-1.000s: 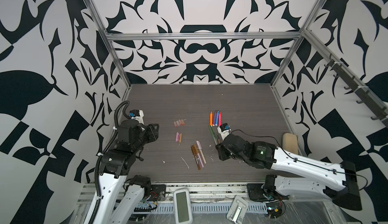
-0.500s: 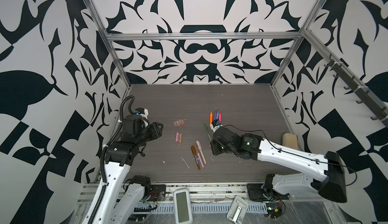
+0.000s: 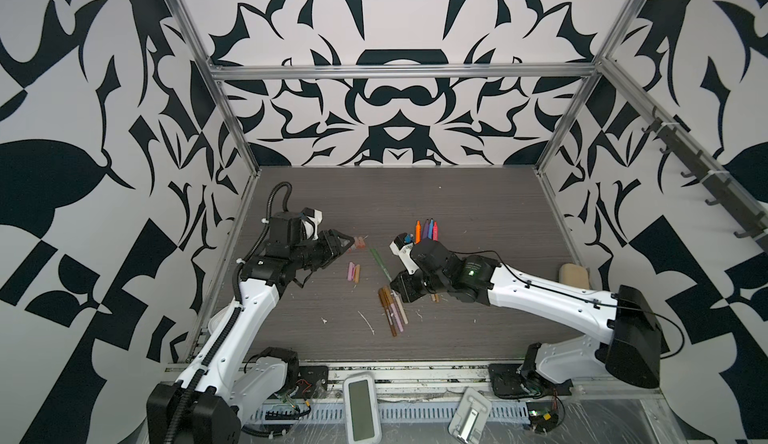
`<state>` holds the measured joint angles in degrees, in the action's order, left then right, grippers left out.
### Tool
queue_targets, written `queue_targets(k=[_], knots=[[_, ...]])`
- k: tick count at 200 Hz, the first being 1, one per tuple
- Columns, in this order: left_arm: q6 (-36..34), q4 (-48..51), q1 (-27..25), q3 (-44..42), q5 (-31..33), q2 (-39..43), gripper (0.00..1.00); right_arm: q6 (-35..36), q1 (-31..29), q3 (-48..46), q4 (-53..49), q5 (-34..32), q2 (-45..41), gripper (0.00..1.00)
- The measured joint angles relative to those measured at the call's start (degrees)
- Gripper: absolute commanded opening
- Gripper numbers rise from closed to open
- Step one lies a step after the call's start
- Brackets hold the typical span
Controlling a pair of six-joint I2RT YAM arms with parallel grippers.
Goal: Open the pen caps
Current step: 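Grip the green cap with the left gripper and pull it off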
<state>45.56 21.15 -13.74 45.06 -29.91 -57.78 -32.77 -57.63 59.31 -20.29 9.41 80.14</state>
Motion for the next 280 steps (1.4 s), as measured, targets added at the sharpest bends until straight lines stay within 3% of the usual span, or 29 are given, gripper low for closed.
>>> queue_targets(k=[87, 117, 137, 155, 177, 193, 246, 252, 263, 280], knots=[[9.0, -9.8, -10.7, -3.3, 3.0, -1.0, 0.48, -0.7, -0.3, -0.5, 2.7, 2.4, -3.6, 0.0], [9.3, -11.1, -11.7, -3.3, 3.1, -2.8, 0.3, -2.0, -0.5, -2.4, 4.1, 2.4, -5.9, 0.0], [10.2, -12.5, -12.3, -3.3, 2.1, -4.5, 0.0, -2.7, -0.9, -3.5, 4.3, 1.7, -5.8, 0.0], [10.6, -13.9, -13.3, -3.0, 1.6, -5.5, 0.0, -2.9, -1.2, -4.4, 4.2, 0.3, -5.6, 0.0], [10.5, -14.8, -14.1, -3.0, 1.6, -6.4, 0.0, -3.2, -1.3, -4.4, 3.7, -1.2, -5.9, 0.3], [10.4, -14.9, -14.4, -3.0, 1.7, -6.4, 0.0, -3.2, -1.3, -4.4, 4.0, -1.7, -5.9, 0.35], [10.8, -15.1, -14.5, -3.0, 1.6, -6.3, 0.0, -2.3, -0.7, -2.1, 3.4, -1.5, -2.4, 0.25], [11.0, -15.3, -14.5, -3.0, 1.6, -6.3, 0.0, -2.1, -0.6, -2.1, 3.4, -1.5, -2.0, 0.2], [11.2, -15.8, -14.5, -3.0, 1.7, -6.3, 0.0, -1.7, -0.4, -2.1, 3.5, -1.2, -1.5, 0.0], [11.1, -16.1, -14.5, -3.0, 1.6, -6.6, 0.0, -1.6, -0.3, -2.0, 4.1, -0.6, -1.4, 0.0]])
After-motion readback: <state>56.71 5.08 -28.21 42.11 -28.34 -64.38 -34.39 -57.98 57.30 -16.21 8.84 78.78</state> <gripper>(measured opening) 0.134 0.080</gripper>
